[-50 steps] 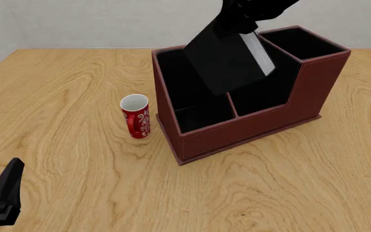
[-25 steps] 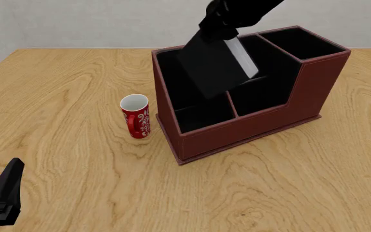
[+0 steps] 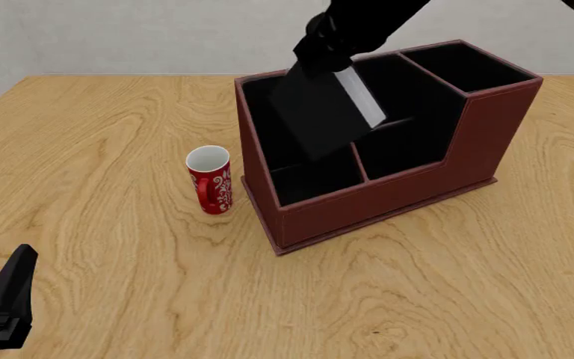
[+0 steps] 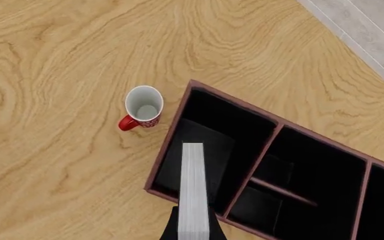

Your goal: Pick up the book and place it in the left compartment of the caddy.

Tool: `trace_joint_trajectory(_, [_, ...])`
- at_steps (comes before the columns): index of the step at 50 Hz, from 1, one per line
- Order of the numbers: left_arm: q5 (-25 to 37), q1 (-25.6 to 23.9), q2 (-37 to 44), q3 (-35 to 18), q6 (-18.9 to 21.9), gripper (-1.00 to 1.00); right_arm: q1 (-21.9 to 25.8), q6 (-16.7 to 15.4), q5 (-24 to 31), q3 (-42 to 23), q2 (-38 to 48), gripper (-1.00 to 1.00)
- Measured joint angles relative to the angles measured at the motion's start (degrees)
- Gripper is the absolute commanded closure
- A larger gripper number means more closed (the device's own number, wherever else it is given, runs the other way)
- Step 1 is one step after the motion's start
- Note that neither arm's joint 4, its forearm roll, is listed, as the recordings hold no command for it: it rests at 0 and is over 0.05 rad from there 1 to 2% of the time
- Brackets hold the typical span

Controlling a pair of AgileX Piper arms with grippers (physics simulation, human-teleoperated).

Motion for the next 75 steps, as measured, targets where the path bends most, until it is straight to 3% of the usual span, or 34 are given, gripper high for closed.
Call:
trace_joint_trajectory(29, [0.0, 0.0, 0.0, 0.0, 0.0, -1.0, 0.7, 2.5, 0.0, -0.92, 2.46, 1.0])
trace_joint_trajectory(50, [0.0, 0.0, 0.0, 0.0, 0.0, -1.0, -2.02, 2.27, -0.15, -2.83, 5.01, 1.0])
trace_joint_trajectory(75, [0.0, 0.0, 0.0, 0.0, 0.0, -1.0, -1.6, 4.03, -5.44, 3.04, 6.02, 1.0])
